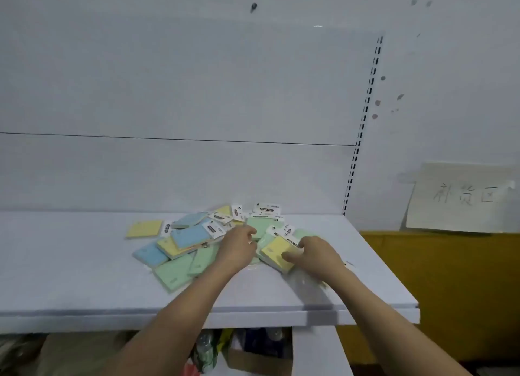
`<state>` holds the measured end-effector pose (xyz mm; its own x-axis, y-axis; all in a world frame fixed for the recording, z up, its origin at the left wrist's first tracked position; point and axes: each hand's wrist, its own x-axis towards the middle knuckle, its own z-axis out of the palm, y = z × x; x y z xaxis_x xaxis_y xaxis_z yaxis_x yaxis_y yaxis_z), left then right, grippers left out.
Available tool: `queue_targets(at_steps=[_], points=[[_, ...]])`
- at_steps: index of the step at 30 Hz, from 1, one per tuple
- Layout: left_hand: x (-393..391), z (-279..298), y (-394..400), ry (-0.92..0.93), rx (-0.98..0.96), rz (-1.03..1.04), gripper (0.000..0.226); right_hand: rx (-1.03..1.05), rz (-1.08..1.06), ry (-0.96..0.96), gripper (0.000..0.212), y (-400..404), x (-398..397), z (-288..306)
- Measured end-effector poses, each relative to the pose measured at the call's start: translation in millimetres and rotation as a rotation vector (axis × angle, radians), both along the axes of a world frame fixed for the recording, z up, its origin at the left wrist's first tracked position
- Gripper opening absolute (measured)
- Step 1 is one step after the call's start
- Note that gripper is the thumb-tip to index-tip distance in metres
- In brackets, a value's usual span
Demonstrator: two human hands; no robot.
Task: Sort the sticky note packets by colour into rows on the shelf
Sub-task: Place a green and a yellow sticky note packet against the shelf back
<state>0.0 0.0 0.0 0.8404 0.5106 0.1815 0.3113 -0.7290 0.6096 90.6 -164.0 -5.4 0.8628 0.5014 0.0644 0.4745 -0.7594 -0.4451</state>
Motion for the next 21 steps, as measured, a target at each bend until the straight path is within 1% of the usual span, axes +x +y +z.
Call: queue_targets(at_steps=[3,6,8,9,10,12,14,15,16,17,19,21], points=[[16.0,-3.0,12.6,0.051,-0.019,-0.025,0.038,-0.228,0.029,-0.020,0.061,17.4,7.4,-2.9],[27.9,-6.3,16.7,0.125,0.010,-0.086,0.029,-0.261,0.033,0.013,0.072,25.5,14.7,-1.9],[35.2,-6.2,22.4,0.159,0.042,-0.096,0.016,-0.193,0.012,0.046,0.076,25.8,18.2,-0.3],[39.2,-5.9,25.1,0.182,0.034,-0.095,0.006,-0.150,0.004,0.064,0.078,25.3,18.5,0.1],[42.8,-5.7,26.4,0.198,0.011,-0.101,0.003,-0.119,0.000,0.068,0.079,24.2,19.0,-0.6],[48.2,-4.6,25.3,0.211,-0.055,-0.129,0.010,-0.071,0.007,0.056,0.079,21.9,21.4,-2.1],[51.3,-1.8,23.4,0.168,-0.162,-0.143,0.010,-0.010,0.045,0.046,0.075,19.0,26.7,-2.6],[53.3,-0.2,22.3,0.133,-0.238,-0.135,0.020,0.042,0.067,0.064,0.070,17.5,29.1,-2.8],[53.2,2.4,21.0,0.101,-0.306,-0.113,0.027,0.116,0.083,0.096,0.064,15.9,31.2,-3.3],[52.8,4.8,19.3,0.073,-0.356,-0.091,0.030,0.210,0.091,0.132,0.056,14.1,33.5,-4.4],[49.8,7.4,16.1,0.030,-0.401,-0.036,0.028,0.415,0.095,0.196,0.046,9.2,37.3,-5.7],[43.2,11.6,13.6,-0.017,-0.442,0.012,0.028,0.590,0.109,0.260,0.049,3.0,41.3,-4.5]])
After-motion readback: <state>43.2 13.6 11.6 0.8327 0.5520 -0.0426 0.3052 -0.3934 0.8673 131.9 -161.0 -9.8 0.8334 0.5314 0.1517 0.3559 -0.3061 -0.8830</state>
